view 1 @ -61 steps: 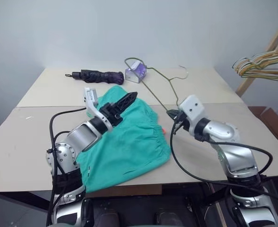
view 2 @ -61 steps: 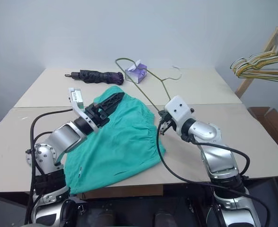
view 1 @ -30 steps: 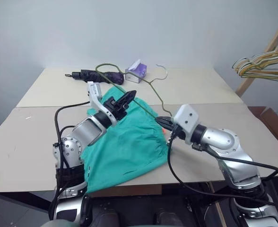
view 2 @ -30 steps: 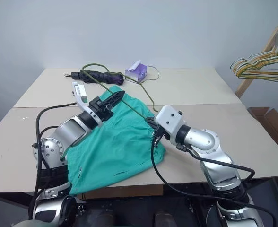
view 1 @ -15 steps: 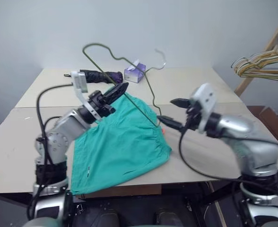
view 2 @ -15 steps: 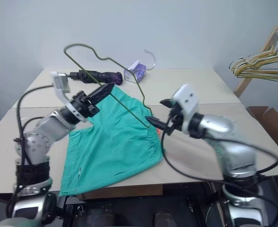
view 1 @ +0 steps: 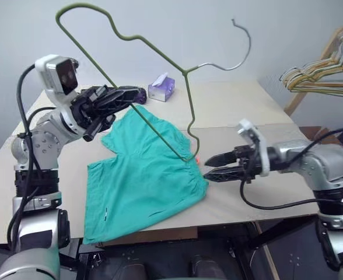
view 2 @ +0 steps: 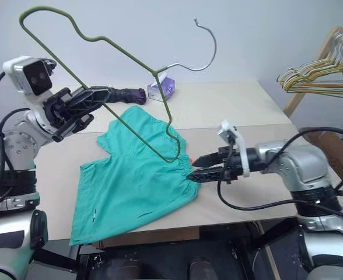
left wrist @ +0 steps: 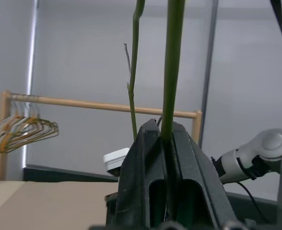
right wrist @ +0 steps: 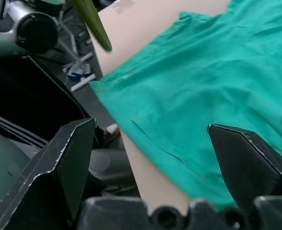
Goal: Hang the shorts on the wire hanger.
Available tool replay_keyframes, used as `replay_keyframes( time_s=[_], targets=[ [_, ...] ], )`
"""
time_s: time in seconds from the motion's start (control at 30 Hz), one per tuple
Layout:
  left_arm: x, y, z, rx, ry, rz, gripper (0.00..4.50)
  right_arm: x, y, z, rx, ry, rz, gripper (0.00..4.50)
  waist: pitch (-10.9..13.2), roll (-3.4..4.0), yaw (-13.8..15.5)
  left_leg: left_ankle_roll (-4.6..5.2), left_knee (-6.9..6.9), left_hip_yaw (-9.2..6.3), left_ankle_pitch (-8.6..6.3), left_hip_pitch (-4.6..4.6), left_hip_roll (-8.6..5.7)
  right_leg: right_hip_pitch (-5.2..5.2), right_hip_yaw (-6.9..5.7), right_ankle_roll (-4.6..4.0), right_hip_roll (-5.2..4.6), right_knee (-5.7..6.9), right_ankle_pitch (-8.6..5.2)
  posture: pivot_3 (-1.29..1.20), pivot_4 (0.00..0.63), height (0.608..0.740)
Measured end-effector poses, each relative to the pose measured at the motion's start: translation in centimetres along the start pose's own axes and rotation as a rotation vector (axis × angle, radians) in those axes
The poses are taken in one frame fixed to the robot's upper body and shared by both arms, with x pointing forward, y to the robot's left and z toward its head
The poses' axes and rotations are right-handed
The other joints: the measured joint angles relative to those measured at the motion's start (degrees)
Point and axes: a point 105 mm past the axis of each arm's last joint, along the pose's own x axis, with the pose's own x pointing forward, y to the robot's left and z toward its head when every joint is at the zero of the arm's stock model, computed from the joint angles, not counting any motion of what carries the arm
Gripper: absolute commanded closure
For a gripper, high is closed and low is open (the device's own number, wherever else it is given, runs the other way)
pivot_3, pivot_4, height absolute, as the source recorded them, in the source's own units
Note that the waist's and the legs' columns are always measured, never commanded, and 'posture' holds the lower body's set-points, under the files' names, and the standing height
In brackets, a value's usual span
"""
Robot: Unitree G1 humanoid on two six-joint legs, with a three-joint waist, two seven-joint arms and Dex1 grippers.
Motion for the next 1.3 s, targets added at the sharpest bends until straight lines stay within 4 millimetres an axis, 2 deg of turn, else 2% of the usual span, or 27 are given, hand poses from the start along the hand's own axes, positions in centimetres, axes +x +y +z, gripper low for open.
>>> replay_keyframes(
  time_s=[0.17,0.53,0.63,1.0,1.17,1.2,1.23,1.3],
  targets=[
    [0.4,0.0,-0.6,-0.001,0.009,-0.006,4.5,0.9,0.6,1.5,-0.014,-0.05,0.039,0.13,0.0,0.0,0.4,0.0,0.0,-0.01,0.0,-0.06,0.0,-0.03,-0.01,0.01,0.0,-0.01,0.0,0.0,0.0,0.74],
    [0.7,0.2,-0.9,0.001,-0.009,-0.003,4.5,1.2,1.6,2.6,-0.024,-0.064,0.079,0.13,0.0,0.02,0.5,0.0,0.02,0.0,0.0,-0.05,0.0,-0.04,0.0,0.02,0.0,0.01,0.01,0.0,0.0,0.74],
    [0.7,0.3,-1.0,0.004,-0.015,0.001,4.5,1.2,1.6,2.6,-0.022,-0.064,0.079,0.66,0.0,0.02,0.5,0.0,0.02,0.0,0.0,-0.04,0.0,-0.04,0.0,0.02,0.0,0.01,0.01,0.0,0.0,0.74],
    [0.3,0.7,-1.1,0.012,-0.02,0.041,4.5,1.2,1.5,2.6,-0.028,-0.061,0.064,4.38,0.0,0.02,0.4,0.0,0.02,0.0,0.0,-0.04,0.0,-0.04,0.0,0.02,0.0,0.01,0.01,0.0,0.0,0.74],
    [0.0,1.1,-1.1,0.021,-0.031,0.075,4.5,1.4,1.8,2.7,-0.064,-0.062,0.07,4.49,0.0,0.02,0.4,0.0,0.03,0.0,0.0,-0.05,0.01,-0.04,0.0,0.02,0.0,0.01,0.01,0.0,0.0,0.74],
    [0.0,1.2,-1.1,0.018,-0.031,0.085,3.95,1.4,1.7,2.7,-0.064,-0.063,0.066,4.5,0.0,0.02,0.4,0.0,0.03,0.0,0.0,-0.05,0.01,-0.04,0.0,0.02,0.0,0.01,0.01,0.0,0.0,0.74],
    [-0.1,1.5,-1.2,0.019,-0.024,0.103,3.8,1.5,1.8,2.7,-0.066,-0.064,0.07,4.5,0.0,0.02,0.4,0.0,0.02,-0.01,0.0,-0.05,0.01,-0.04,0.0,0.02,0.0,0.02,0.01,0.0,0.0,0.74],
    [-0.1,2.0,-1.7,0.015,0.004,0.142,3.17,1.7,1.8,2.9,-0.067,-0.075,0.068,4.5,0.0,0.02,0.4,0.0,0.02,-0.01,0.0,-0.04,0.01,-0.03,0.0,0.02,0.01,0.02,0.01,-0.01,0.0,0.74]
  ],
)
